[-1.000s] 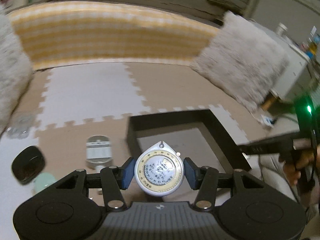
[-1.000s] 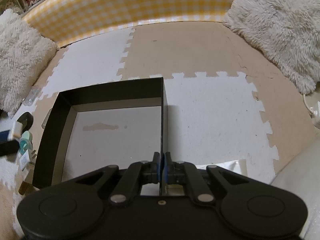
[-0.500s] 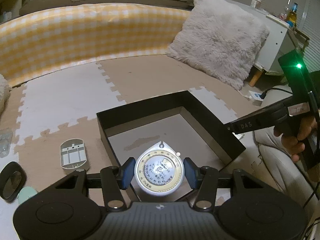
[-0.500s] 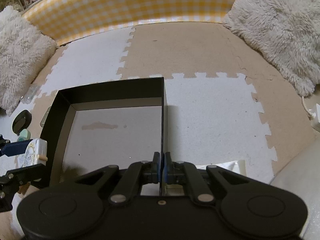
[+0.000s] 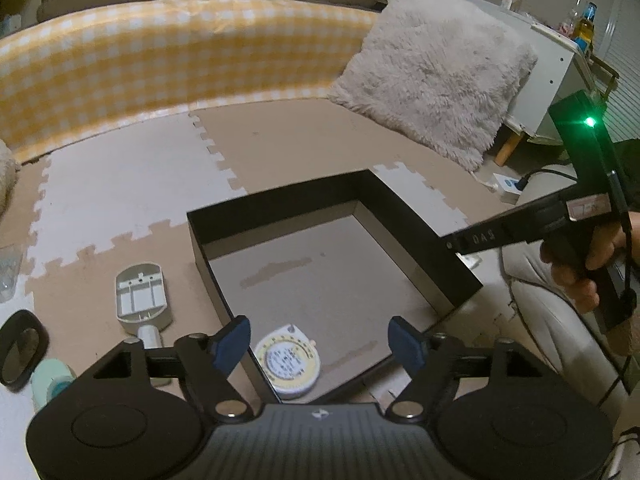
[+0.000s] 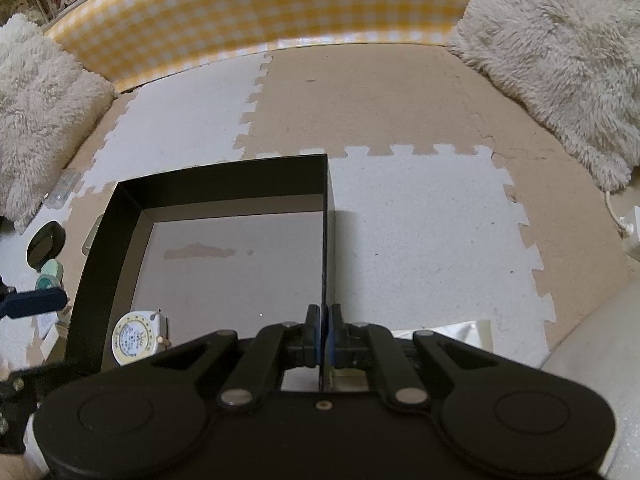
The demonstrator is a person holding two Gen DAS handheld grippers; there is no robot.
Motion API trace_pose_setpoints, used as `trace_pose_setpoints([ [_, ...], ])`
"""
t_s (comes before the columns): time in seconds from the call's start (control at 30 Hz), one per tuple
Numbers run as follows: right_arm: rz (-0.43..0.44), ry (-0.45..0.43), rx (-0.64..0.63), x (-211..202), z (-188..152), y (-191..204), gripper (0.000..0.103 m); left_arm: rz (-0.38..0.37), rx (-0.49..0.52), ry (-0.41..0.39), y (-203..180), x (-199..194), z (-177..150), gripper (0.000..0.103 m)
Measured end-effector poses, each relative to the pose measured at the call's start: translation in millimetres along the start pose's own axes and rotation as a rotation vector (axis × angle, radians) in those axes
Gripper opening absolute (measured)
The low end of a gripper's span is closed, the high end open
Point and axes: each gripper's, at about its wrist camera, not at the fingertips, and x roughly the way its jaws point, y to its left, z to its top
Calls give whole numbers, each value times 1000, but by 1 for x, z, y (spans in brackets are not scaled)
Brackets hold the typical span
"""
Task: Organize rigid objects
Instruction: 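Carry the tape measure with the left gripper into the black box and release, then move the left gripper to the black oval case and grasp it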
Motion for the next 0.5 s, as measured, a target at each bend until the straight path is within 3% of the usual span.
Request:
trace_pose_setpoints([
  [0.37, -4, -4, -11, 0, 0, 1, 4, 12, 9, 16, -8, -5, -2, 103],
  [0.5, 0, -2, -1, 0, 0, -1, 4, 25, 7, 20, -7, -7, -3, 103],
])
